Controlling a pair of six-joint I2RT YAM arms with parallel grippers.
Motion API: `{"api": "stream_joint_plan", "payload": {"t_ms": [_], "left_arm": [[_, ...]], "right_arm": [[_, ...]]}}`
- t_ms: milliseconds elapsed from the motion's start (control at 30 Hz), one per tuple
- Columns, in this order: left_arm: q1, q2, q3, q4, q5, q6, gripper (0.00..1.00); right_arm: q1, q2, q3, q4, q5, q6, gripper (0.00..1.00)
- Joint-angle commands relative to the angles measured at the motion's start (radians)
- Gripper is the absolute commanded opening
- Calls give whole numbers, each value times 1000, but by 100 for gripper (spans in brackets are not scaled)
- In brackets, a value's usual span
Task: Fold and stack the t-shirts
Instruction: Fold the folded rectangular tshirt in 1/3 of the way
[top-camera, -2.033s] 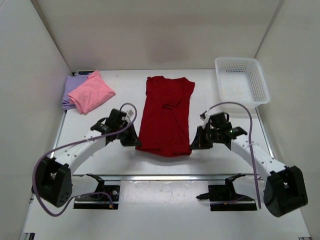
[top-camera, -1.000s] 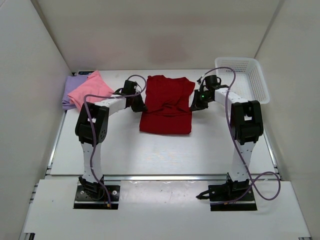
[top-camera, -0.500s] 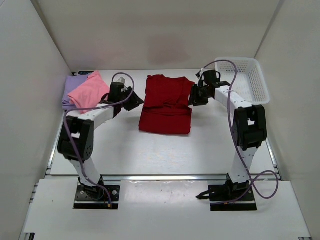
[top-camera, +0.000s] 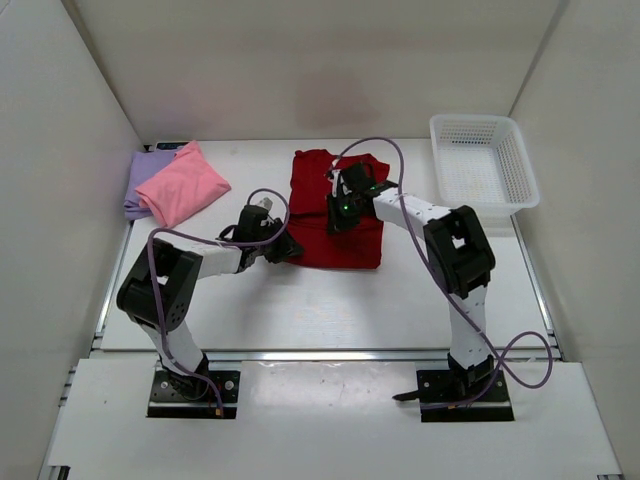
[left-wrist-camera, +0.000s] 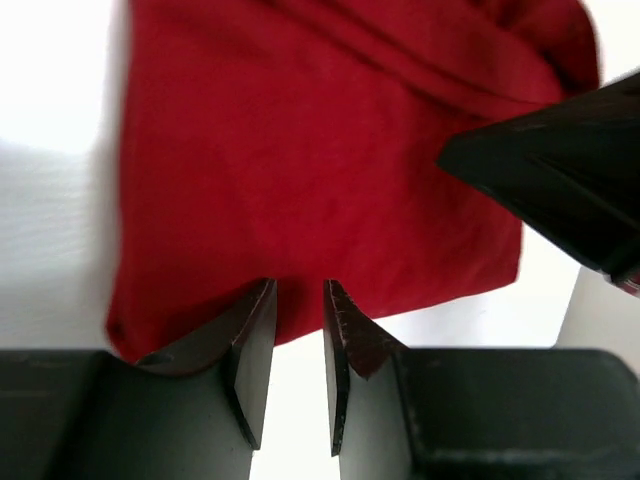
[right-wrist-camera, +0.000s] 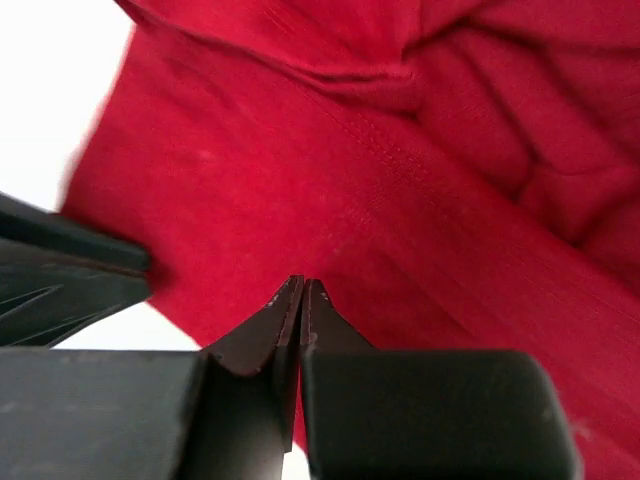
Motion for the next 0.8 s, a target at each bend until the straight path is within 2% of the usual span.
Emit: {"api": "stream_joint_plan", "payload": {"t_ms": [0,133,467,600,633,700,767], "left_arm": [[10,-23,-35,61,5,-5,35],[16,-41,-71,73,-15,-10,35],[22,-7,-93,81,6,-18,35],[21,-27,-93,79,-1,-27,34],[18,-41,-85,75,-1,-27,34],[18,-55,-75,66,0,-22,34],[19,-72,-73,58,-12,-22,35]], "right_arm": [[9,34,21,47,29,21,0],[-1,73,27,81,60,41,0],[-12,151,83,191,274,12,0],[-69,225,336,78,261,18,0],[-84,222,390,52,268,12,0],[-99,185,394,53,259,9,0],[-110,78,276,81,217,20,0]]}}
